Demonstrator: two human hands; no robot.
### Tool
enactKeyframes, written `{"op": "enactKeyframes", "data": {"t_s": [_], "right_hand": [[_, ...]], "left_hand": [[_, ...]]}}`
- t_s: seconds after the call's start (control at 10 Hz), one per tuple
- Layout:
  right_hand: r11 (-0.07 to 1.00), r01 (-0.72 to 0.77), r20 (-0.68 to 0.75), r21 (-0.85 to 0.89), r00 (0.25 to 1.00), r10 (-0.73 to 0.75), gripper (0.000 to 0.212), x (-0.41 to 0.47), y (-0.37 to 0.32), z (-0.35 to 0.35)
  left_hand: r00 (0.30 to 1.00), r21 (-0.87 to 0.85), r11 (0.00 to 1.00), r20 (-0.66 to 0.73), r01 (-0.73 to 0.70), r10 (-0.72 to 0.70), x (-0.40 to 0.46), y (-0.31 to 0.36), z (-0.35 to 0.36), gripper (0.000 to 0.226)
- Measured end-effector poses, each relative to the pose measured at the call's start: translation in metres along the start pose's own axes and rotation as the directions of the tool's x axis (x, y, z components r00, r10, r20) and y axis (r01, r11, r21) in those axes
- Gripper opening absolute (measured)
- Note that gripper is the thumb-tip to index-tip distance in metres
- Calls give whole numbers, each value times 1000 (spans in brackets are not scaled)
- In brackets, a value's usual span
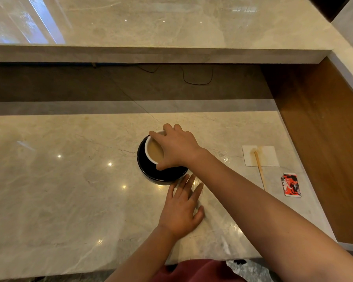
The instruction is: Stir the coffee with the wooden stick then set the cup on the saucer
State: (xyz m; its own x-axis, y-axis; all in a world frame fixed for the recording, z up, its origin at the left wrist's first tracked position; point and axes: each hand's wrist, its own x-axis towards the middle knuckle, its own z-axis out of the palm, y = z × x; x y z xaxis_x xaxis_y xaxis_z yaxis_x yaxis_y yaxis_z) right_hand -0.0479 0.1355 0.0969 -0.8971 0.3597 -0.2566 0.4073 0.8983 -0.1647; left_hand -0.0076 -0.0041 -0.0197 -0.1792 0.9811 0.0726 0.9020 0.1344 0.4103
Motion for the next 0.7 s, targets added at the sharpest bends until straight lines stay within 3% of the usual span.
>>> {"op": "enactKeyframes", "data": {"t_s": [0.5,0.6,0.7], "right_hand": [[998,0,-4,65,1000,0,94,-11,7,0],[995,-25,-27,96,999,28,89,-16,13,-4],[991,-99,-55,87,993,104,69,-27,23,-6]], "left_hand": [[999,20,1000,44,13,-14,0,1,-2,56],[999,15,1000,35,8,-9,2,1,-2,56],[999,-6,1000,37,22,-22,-1,2,0,57]]}}
